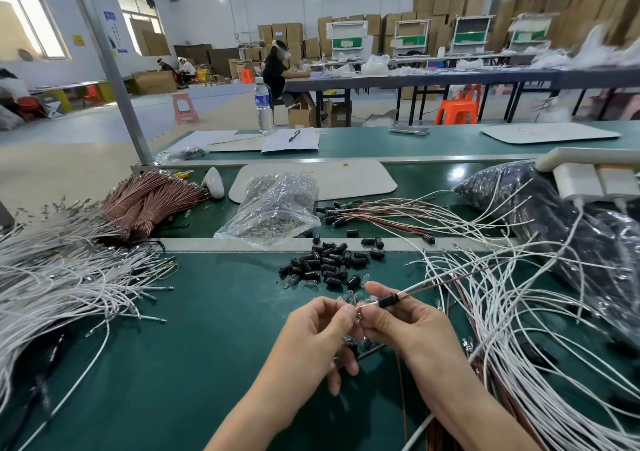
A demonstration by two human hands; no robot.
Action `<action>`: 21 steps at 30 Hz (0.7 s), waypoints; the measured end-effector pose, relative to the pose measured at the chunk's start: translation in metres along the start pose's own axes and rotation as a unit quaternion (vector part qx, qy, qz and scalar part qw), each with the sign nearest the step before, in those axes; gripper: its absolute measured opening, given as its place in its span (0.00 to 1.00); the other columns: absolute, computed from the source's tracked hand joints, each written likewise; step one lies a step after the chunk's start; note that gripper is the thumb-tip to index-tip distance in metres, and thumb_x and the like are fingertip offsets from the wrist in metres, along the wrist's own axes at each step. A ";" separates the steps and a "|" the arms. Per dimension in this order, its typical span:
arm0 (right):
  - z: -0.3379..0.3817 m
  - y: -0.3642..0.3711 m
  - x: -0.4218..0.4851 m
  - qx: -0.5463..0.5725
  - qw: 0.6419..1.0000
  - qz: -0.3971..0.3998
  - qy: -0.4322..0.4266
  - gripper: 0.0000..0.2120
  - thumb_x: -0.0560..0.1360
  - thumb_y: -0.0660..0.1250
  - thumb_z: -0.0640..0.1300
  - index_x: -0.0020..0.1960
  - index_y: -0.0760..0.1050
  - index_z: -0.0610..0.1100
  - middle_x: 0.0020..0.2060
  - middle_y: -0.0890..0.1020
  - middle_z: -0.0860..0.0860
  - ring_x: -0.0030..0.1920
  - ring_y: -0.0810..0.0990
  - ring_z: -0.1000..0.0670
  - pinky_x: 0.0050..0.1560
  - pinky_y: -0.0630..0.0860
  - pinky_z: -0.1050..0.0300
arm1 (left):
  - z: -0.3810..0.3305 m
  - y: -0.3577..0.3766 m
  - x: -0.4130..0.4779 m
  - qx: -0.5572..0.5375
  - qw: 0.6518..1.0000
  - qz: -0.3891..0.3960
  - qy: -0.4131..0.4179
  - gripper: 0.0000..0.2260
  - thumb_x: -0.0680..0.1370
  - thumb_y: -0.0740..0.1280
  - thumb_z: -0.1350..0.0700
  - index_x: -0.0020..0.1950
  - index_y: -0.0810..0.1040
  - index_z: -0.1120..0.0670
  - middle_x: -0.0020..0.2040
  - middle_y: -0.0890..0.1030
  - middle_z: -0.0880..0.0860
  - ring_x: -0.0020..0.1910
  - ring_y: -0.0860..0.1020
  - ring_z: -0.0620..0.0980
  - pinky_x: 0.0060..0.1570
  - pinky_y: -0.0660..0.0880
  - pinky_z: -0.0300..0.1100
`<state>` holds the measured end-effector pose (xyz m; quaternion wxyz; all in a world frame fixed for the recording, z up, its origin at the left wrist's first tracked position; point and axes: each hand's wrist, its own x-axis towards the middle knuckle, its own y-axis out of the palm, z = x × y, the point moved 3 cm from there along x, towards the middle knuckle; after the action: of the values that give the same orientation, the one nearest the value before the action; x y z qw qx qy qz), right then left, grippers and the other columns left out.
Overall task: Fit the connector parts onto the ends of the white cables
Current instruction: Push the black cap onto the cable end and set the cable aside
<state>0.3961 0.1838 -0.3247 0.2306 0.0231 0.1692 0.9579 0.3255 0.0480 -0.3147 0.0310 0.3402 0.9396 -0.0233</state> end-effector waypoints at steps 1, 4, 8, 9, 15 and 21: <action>0.000 0.000 0.001 0.006 1.000 0.003 0.004 0.20 0.61 0.80 0.47 0.53 0.85 0.51 0.46 0.87 0.42 0.46 0.87 0.46 0.45 0.81 0.62 | 0.000 0.001 0.000 0.001 1.000 0.000 -0.003 0.08 0.82 0.66 0.54 0.52 0.78 0.59 0.41 0.83 0.51 0.27 0.78 0.51 0.18 0.69 0.38; -0.004 -0.003 0.004 0.035 0.999 0.005 0.023 0.24 0.60 0.81 0.45 0.55 0.84 0.44 0.47 0.87 0.39 0.45 0.87 0.44 0.44 0.82 0.61 | 0.001 0.000 0.001 0.002 1.000 -0.007 -0.009 0.09 0.82 0.66 0.54 0.52 0.79 0.60 0.41 0.84 0.52 0.28 0.78 0.51 0.18 0.68 0.38; -0.007 -0.005 0.005 0.060 0.998 0.007 0.032 0.27 0.59 0.81 0.43 0.58 0.83 0.42 0.49 0.86 0.38 0.46 0.87 0.44 0.44 0.82 0.61 | 0.001 0.000 -0.001 -0.001 1.000 -0.009 -0.016 0.10 0.81 0.68 0.52 0.51 0.81 0.59 0.40 0.84 0.52 0.28 0.78 0.51 0.18 0.68 0.38; -0.007 -0.006 0.005 0.064 0.997 0.009 0.033 0.28 0.59 0.81 0.43 0.58 0.82 0.42 0.49 0.86 0.38 0.47 0.87 0.44 0.44 0.82 0.61 | 0.001 0.000 -0.001 -0.002 1.000 -0.009 -0.016 0.10 0.81 0.68 0.52 0.51 0.81 0.59 0.40 0.84 0.52 0.28 0.78 0.51 0.19 0.68 0.38; -0.006 -0.001 0.005 0.088 0.995 0.050 0.023 0.23 0.61 0.81 0.43 0.56 0.84 0.47 0.52 0.86 0.39 0.51 0.86 0.44 0.49 0.81 0.60 | -0.003 0.000 -0.001 0.005 1.000 -0.022 0.022 0.09 0.82 0.66 0.55 0.49 0.80 0.60 0.38 0.83 0.51 0.28 0.77 0.49 0.20 0.71 0.39; -0.005 0.002 0.002 0.071 0.996 0.048 0.010 0.20 0.64 0.79 0.44 0.56 0.84 0.48 0.48 0.86 0.38 0.46 0.86 0.43 0.49 0.82 0.57 | -0.001 0.001 0.000 0.013 0.999 -0.024 0.031 0.08 0.82 0.66 0.54 0.49 0.79 0.58 0.38 0.83 0.51 0.28 0.78 0.49 0.21 0.72 0.39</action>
<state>0.3931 0.1812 -0.3288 0.1804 0.0381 0.2380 0.9536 0.3265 0.0488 -0.3142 -0.0033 0.3183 0.9476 -0.0261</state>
